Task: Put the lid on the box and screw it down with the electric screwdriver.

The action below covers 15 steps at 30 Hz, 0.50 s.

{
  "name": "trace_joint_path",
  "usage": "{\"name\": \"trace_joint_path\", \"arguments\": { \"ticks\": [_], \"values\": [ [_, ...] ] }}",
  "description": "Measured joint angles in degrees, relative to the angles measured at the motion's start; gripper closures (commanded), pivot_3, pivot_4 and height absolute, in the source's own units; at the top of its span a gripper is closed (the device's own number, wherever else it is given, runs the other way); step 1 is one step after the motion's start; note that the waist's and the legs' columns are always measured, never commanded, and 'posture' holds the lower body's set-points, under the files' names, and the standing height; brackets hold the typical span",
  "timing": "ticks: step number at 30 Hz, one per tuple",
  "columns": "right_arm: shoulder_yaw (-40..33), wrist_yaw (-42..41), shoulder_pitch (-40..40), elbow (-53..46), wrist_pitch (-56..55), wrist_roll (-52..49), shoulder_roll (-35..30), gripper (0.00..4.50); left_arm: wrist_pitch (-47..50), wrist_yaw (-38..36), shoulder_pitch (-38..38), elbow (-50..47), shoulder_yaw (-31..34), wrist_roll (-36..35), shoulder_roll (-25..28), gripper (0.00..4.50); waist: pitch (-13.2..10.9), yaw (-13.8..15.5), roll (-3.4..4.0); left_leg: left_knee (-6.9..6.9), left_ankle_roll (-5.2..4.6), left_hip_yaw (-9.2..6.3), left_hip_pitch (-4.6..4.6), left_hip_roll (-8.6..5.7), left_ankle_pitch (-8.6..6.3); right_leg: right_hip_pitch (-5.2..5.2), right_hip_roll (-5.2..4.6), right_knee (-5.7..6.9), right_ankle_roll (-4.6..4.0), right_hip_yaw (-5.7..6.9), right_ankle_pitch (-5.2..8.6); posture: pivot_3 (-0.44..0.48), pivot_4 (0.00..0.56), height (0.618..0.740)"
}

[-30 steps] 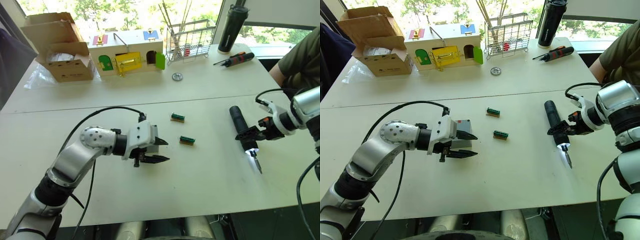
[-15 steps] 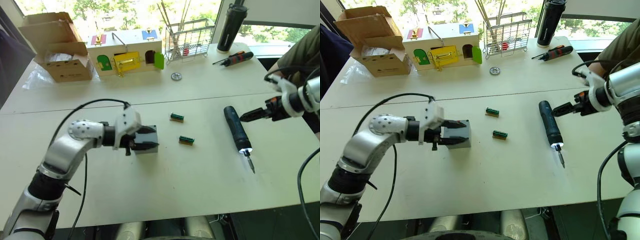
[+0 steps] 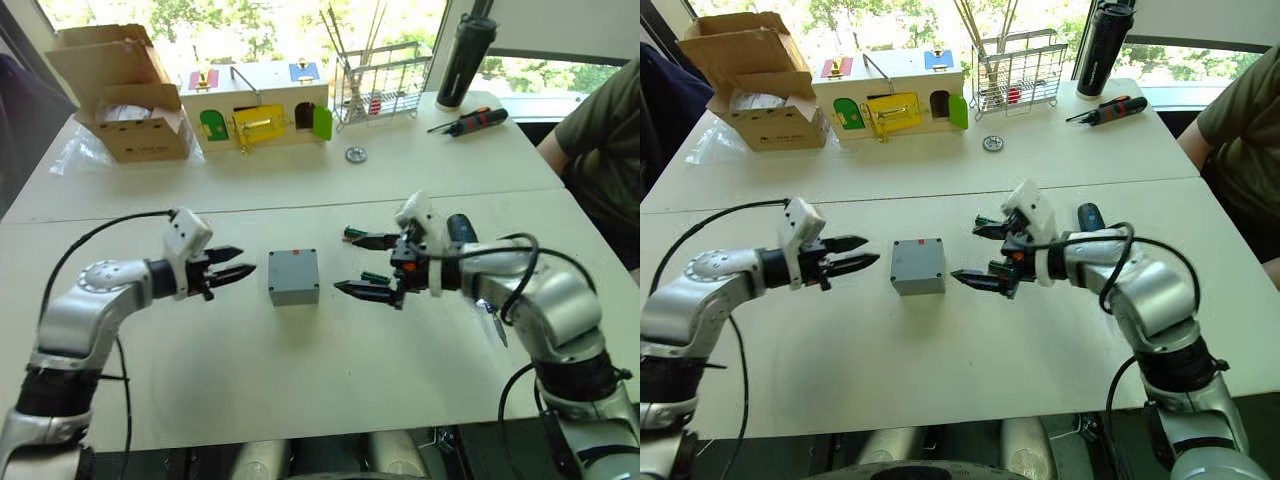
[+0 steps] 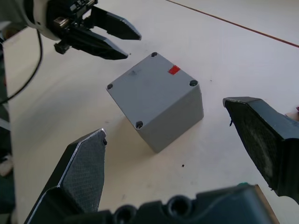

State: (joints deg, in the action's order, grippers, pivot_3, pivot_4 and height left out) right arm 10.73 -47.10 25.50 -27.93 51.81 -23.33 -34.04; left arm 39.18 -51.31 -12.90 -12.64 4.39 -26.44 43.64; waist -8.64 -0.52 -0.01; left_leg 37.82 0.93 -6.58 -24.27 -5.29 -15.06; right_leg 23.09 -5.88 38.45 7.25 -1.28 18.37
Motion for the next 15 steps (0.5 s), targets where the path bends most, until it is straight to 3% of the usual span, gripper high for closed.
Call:
{"name": "trace_joint_path", "arguments": {
  "ticks": [4,15],
  "values": [
    [6.43,1.67,-1.83,0.6,-0.97,2.04,1.25,0.02,-0.2,0.54,1.37,-1.16,-1.16,0.31,-0.14,2.2,-0.01,0.06,0.0,-0.02,0.0,-0.04,-0.03,0.0,0.0,0.02,0.0,0.0,0.0,0.0,0.0,0.0,0.15,0.74],
    [11.8,5.29,-1.76,2.31,1.53,2.98,4.79,0.02,-5.22,2.89,-3.1,3.03,-6.91,6.08,-4.31,2.2,0.0,-0.16,0.0,-0.11,0.01,-0.04,-0.02,0.02,0.0,0.07,0.02,0.01,0.0,0.02,0.0,0.0,0.15,0.74]
  ]
}}
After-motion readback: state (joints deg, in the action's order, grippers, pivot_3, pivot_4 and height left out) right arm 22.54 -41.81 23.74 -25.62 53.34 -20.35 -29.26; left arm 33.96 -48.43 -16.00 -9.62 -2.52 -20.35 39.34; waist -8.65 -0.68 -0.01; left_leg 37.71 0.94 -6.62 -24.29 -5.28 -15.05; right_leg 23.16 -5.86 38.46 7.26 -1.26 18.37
